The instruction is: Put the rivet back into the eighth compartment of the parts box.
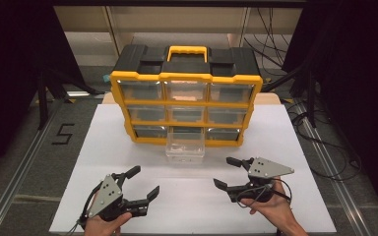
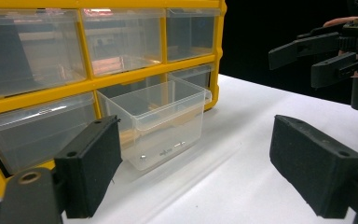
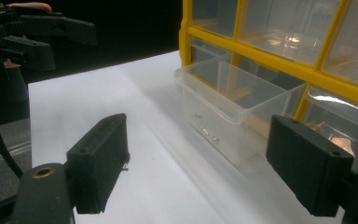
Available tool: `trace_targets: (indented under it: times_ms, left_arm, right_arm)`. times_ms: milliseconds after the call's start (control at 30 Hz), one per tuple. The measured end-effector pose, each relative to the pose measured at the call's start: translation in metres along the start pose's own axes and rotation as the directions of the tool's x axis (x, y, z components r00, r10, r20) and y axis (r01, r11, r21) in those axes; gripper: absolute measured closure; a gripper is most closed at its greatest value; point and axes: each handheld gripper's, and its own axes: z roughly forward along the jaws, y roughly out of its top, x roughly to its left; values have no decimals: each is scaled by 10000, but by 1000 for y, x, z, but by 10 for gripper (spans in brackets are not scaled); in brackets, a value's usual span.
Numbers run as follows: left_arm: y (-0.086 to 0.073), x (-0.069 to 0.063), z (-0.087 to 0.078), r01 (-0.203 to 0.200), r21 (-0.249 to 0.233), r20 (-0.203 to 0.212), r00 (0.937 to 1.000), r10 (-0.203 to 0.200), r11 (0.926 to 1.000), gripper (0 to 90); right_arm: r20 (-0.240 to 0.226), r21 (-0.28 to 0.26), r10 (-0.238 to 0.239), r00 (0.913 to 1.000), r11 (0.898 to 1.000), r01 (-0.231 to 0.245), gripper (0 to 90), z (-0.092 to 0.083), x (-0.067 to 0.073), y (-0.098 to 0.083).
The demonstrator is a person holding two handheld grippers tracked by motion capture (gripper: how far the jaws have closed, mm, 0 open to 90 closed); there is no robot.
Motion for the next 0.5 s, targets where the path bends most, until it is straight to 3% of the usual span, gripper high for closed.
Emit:
trace_targets:
  times_ms: [400, 500]
  left_arm:
    - [0, -1, 0, 10, 35, 71, 10000, -10, 10000, 166]
    - [0, -1, 0, 7, 45, 74, 10000, -8, 10000, 166]
  right_arm:
    - [244, -129, 156, 9996, 9998, -153, 202, -8, 3, -6]
    - [200, -17, 425, 9989, 9991, -425, 201, -10, 5, -9]
